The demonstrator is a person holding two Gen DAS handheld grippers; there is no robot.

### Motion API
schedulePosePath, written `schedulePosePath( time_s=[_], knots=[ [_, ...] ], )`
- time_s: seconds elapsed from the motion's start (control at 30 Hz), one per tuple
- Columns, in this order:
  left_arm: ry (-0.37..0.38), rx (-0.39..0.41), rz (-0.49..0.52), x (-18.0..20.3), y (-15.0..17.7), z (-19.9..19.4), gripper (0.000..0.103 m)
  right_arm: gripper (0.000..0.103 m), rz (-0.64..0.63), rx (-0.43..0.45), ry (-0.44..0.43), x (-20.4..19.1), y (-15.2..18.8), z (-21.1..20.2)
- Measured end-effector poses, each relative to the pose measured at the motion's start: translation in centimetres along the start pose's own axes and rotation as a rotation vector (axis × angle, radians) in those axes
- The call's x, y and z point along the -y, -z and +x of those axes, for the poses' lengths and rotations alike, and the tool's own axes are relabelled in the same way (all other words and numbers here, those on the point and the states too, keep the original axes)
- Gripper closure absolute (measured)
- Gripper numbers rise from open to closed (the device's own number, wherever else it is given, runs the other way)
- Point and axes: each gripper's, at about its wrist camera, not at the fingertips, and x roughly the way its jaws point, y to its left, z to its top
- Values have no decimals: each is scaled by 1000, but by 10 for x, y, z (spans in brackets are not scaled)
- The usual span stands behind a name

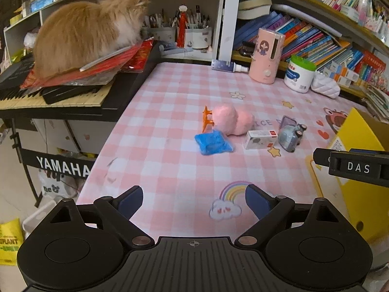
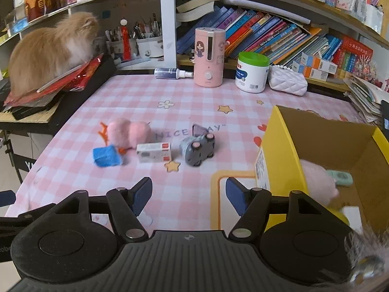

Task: Organize objects
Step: 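Move right tool to the grey toy car while left tool approaches the blue packet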

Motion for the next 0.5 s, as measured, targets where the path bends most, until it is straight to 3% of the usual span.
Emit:
schedulePosePath(
  time_s=[0.3, 0.5],
  knots=[
    [-16, -29, 16, 14, -20, 41, 11, 37, 15, -47, -5, 9, -26, 47],
    [-38, -30, 18, 20, -37, 71, 14, 37, 146, -120, 16, 20, -44, 83]
  ],
)
